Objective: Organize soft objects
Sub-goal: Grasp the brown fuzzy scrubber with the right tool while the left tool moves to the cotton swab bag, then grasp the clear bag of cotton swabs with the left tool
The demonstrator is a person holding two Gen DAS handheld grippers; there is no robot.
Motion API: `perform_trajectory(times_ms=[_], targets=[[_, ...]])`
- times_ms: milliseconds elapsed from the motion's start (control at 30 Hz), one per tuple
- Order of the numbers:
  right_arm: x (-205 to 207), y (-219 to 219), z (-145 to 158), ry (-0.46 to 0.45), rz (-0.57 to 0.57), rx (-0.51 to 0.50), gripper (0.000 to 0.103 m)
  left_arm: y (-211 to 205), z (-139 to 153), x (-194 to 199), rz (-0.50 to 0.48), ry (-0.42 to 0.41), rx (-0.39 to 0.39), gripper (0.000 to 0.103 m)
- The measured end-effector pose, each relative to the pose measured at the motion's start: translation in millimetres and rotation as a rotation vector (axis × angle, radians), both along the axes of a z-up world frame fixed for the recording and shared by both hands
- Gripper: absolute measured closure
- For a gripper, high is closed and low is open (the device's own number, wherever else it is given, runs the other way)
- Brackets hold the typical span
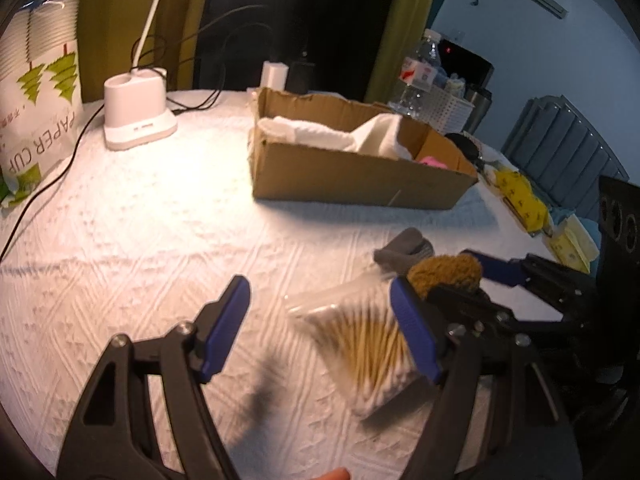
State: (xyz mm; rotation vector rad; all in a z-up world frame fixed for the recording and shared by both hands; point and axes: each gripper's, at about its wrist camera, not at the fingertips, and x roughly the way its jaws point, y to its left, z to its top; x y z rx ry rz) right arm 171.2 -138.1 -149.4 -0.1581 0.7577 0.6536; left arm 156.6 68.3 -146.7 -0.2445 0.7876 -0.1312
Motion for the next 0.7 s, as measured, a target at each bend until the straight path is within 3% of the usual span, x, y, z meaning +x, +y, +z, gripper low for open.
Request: perform_trajectory(times_ms=[33, 167, 533, 700], targets=[[-1, 2, -2, -0.001, 0.007, -0.006, 0.064, 0, -1, -1, 0.003, 0.003, -0.001, 0.029], [-6, 4, 1, -0.026, 0.039, -0.006, 0.075, -3, -3, -2, 0.011, 0.011, -0.002, 0.029], [-17, -40, 51, -0.139, -0.008, 0.109, 0.076, -28, -5, 5, -0.022, 0.038, 0.018, 0.029], [-3, -73, 47, -0.129, -0.093, 0.104, 0.076, -43, -13, 13, -0.033, 0.064, 0.037, 0.028]])
